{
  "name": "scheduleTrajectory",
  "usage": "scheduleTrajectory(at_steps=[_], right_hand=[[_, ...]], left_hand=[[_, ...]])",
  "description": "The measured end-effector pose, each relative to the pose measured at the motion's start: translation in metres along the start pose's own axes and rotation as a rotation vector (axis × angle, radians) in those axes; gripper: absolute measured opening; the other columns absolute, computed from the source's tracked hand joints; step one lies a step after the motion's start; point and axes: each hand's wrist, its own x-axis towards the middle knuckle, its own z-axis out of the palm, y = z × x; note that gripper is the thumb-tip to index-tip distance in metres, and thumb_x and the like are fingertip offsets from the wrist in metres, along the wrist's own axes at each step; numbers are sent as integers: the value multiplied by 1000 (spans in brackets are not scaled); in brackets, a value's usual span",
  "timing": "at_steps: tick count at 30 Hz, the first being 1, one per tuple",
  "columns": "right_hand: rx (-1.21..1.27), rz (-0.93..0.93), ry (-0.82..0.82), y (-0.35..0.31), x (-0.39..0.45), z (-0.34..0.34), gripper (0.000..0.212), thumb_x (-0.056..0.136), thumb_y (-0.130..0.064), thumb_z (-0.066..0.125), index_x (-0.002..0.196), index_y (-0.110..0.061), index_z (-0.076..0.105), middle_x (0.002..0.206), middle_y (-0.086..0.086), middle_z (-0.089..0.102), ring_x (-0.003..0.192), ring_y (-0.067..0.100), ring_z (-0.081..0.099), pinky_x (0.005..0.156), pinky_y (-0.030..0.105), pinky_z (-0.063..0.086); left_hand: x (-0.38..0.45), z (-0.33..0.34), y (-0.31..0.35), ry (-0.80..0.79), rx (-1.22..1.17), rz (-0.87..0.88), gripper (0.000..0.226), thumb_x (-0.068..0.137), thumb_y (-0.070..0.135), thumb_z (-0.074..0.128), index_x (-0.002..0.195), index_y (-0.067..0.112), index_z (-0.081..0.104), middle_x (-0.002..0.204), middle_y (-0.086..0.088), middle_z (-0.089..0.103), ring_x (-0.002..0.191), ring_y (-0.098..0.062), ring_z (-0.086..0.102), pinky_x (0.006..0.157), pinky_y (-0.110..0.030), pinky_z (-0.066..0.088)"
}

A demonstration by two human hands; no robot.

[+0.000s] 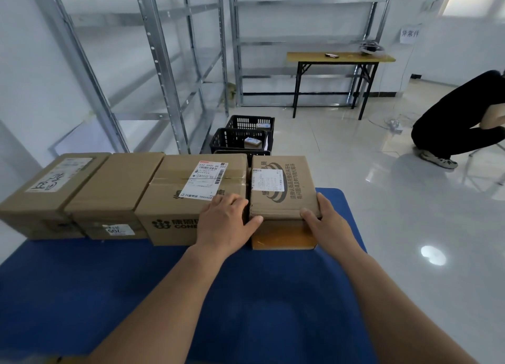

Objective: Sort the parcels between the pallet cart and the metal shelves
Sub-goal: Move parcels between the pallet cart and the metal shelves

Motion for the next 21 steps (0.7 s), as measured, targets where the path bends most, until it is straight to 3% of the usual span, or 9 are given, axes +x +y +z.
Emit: scheduleTrajectory(at_steps=[4, 9, 14, 21], right_hand=[[-53, 11, 74, -10, -12, -8, 63, 95, -49, 42, 148, -24, 19, 135, 5, 44, 119, 23, 42, 89, 41, 45], [-206, -222, 273, -28, -59, -6, 47, 93, -37, 49, 137, -23, 40, 133, 0, 45, 117, 18, 38, 77, 30, 37], [-245, -432, 183, -34, -110, 21, 41, 94, -32, 51, 133, -17, 52, 127, 0, 52, 117, 18, 44, 88, 28, 41], [-225, -605, 16, -42, -160, 67, 40, 97, -31, 46, 135, -18, 50, 127, -1, 52, 117, 16, 44, 91, 27, 39]], left_hand=[[-11, -8, 2, -35, -24, -20, 64, 90, 58, 41, 143, 25, 32, 148, 4, 35, 136, -18, 28, 108, -37, 26], [-54, -16, 6, 100, -84, -48, 61, 92, 53, 43, 144, 24, 33, 149, 2, 36, 137, -15, 29, 109, -36, 24], [-120, -9, 7, 131, -201, -177, 58, 92, 50, 44, 142, 23, 37, 149, 3, 35, 138, -13, 26, 110, -35, 21], [-205, -6, -9, 81, -117, -397, 60, 91, 56, 39, 144, 27, 33, 152, 7, 28, 139, -14, 24, 110, -34, 23]])
